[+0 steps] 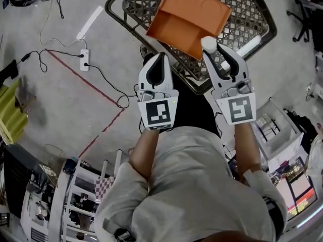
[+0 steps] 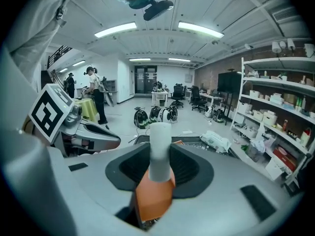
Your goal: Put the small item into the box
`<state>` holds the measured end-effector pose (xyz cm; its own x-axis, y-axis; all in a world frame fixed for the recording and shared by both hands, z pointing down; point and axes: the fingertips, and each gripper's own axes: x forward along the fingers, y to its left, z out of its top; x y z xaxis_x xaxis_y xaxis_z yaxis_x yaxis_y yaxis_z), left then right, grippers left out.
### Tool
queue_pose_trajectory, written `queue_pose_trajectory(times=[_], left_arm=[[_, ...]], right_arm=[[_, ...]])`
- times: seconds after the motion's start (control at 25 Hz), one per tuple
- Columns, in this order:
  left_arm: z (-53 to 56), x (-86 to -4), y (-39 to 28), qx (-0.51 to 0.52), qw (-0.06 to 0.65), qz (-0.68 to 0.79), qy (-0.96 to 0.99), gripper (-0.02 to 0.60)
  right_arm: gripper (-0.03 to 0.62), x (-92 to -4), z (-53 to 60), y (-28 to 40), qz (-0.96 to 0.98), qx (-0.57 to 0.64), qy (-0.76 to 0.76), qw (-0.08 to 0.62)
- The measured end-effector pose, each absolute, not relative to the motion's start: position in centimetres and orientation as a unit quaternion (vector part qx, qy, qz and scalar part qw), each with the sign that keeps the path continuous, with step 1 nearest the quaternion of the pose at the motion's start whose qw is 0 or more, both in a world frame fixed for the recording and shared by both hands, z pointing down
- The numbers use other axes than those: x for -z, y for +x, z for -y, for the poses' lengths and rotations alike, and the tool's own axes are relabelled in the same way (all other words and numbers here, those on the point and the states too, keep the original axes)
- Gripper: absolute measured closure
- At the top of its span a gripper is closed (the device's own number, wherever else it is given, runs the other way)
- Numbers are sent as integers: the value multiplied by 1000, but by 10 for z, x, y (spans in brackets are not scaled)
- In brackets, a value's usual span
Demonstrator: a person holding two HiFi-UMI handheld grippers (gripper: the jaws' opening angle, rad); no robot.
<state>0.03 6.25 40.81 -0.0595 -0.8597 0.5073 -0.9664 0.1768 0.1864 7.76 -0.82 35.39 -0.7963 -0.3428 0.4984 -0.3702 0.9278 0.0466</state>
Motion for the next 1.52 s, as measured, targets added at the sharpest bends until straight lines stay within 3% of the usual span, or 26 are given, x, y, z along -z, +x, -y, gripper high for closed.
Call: queue_pose_trajectory(times=[1.32, 1.52], left_arm=[[-67, -497, -60, -119, 351, 688, 623, 572], [-67, -504, -73, -121, 357, 685, 624, 572]], right_arm=[[474, -468, 6, 12, 898, -14, 130, 420], [474, -487, 2, 1, 897, -40, 134, 419]])
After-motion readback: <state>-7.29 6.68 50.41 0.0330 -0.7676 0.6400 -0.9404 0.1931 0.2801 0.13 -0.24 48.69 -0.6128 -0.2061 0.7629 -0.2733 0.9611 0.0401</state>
